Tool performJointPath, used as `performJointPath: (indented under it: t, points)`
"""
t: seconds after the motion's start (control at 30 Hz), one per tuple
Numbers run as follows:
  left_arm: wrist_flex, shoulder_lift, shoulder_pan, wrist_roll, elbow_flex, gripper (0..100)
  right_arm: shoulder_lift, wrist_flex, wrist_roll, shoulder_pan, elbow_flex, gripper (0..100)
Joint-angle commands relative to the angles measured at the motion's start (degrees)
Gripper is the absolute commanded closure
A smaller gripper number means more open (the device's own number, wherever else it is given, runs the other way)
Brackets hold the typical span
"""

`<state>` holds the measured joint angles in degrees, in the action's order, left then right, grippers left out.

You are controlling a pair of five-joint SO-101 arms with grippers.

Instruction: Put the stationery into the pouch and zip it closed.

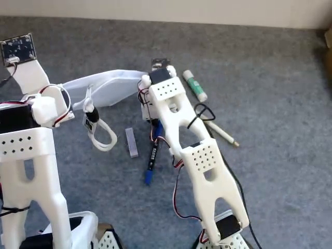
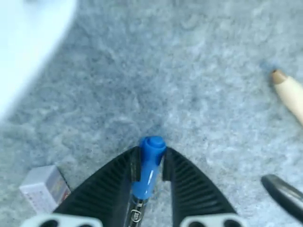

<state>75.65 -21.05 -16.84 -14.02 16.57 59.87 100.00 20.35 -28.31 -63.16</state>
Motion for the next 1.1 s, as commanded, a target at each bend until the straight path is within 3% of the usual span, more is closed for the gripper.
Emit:
performJointPath:
  t: [0.0, 0.37, 0.63, 1.07]
  points:
    - [-0.97, 0.66, 1.01, -0.7, 2.15, 99, -1.45, 1.1, -0.97, -0.31, -3.56, 98.8]
    - [-0.44, 0.66, 1.01, -0.09, -0.4, 99, -7.16, 1.19, -0.97, 3.12, -2.51, 99.4]
    - [5.63, 1.19, 1.27, 4.66, -12.44, 99, -21.14, 1.1, -6.95, 4.18, 13.05, 99.4]
    - [8.0, 4.35, 14.46, 7.65, -26.24, 99, -37.41, 0.92, -7.21, 5.93, 25.45, 99.4]
